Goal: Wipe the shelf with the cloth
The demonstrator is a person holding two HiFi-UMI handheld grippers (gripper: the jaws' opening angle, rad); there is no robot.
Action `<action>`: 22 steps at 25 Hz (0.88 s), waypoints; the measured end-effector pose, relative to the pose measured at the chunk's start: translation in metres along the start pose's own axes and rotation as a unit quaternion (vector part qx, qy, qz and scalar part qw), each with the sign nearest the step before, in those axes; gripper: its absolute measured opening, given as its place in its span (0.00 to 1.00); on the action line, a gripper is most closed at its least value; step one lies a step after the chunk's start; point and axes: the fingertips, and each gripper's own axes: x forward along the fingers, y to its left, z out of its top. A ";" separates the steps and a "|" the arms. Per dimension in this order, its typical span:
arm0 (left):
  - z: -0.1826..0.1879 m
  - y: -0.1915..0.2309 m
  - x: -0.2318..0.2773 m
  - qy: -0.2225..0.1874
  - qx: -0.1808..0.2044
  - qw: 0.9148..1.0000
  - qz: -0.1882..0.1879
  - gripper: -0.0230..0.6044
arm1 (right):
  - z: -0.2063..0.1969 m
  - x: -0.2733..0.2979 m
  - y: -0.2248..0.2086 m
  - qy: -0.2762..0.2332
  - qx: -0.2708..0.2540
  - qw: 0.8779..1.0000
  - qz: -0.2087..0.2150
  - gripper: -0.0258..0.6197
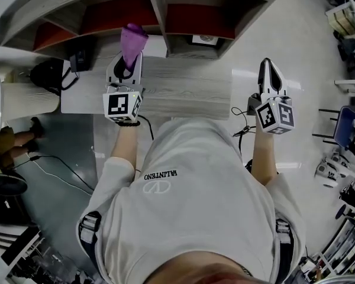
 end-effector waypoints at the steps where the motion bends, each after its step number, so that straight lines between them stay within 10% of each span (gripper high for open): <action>1: -0.002 -0.001 -0.001 0.002 0.001 1.000 -0.002 0.19 | 0.000 -0.001 0.000 0.000 -0.001 1.000 0.000 0.04; 22: -0.002 -0.002 0.007 0.002 -0.007 1.000 -0.005 0.19 | 0.000 -0.002 0.006 0.007 -0.019 1.000 0.006 0.04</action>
